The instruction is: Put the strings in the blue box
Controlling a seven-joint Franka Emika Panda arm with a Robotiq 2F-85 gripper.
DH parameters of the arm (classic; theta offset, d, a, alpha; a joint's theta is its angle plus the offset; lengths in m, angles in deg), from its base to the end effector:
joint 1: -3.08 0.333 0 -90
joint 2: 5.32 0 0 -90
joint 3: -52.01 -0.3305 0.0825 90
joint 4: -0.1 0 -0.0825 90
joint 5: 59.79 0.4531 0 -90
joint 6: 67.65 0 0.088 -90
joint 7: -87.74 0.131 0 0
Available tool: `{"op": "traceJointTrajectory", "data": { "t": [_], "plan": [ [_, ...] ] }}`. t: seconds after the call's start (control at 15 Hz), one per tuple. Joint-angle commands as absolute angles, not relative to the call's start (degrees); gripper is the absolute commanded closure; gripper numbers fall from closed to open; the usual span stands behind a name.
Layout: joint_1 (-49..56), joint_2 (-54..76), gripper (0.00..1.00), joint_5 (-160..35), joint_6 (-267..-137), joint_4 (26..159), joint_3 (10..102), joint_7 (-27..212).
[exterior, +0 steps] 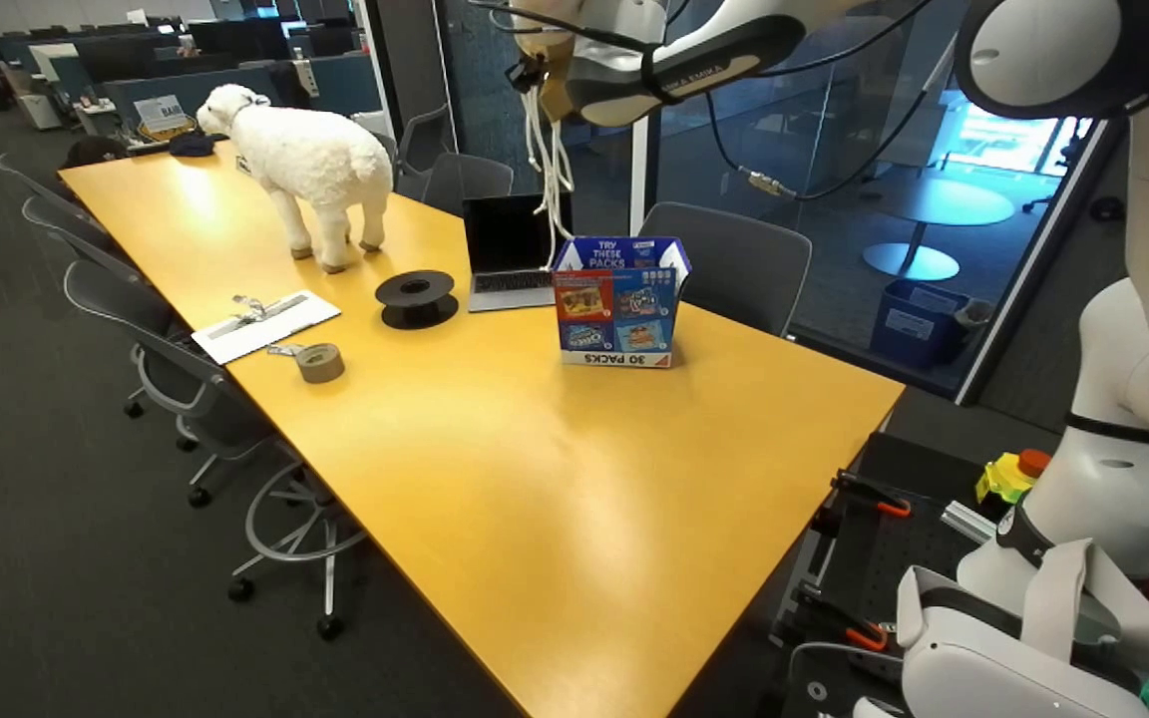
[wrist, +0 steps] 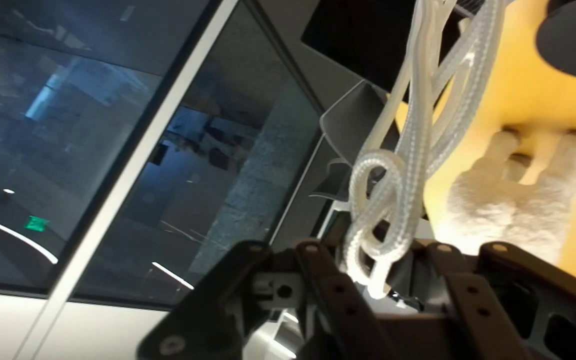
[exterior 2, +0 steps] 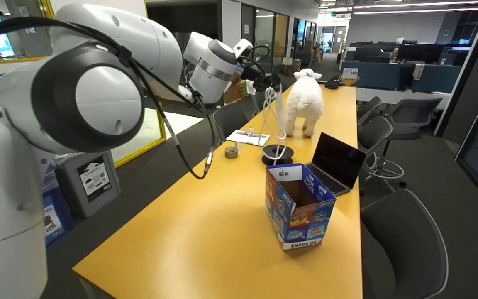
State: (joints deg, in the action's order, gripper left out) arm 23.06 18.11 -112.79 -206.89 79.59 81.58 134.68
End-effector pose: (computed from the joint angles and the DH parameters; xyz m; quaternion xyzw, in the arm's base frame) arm 0.8039 -0.0730 0.5741 0.8264 -0.1447 0.4182 0.3483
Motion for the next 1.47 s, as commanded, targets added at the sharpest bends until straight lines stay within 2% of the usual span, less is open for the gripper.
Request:
{"op": "traceJointTrajectory", "data": {
  "t": [0.0, 0.13, 0.2, 0.47, 0.6, 0.93, 1.4],
  "plan": [
    [23.04, 20.85, 0.97, -116.79, -199.98, 73.54, 84.69, 140.54],
    [24.20, 20.76, 0.97, -119.19, -194.69, 73.68, 86.46, 142.61],
    [19.46, 19.54, 0.97, -123.69, -189.68, 73.29, 79.57, 143.95],
    [15.87, 19.69, 0.97, -128.21, -171.52, 72.54, 71.79, 141.73],
    [13.91, 19.56, 0.97, -127.54, -166.72, 72.64, 67.82, 141.59],
    [9.26, 20.38, 0.97, -125.57, -165.71, 71.66, 61.66, 144.42],
    [6.73, 20.34, 0.97, -126.44, -168.14, 71.75, 59.31, 148.58]
  ]
}}
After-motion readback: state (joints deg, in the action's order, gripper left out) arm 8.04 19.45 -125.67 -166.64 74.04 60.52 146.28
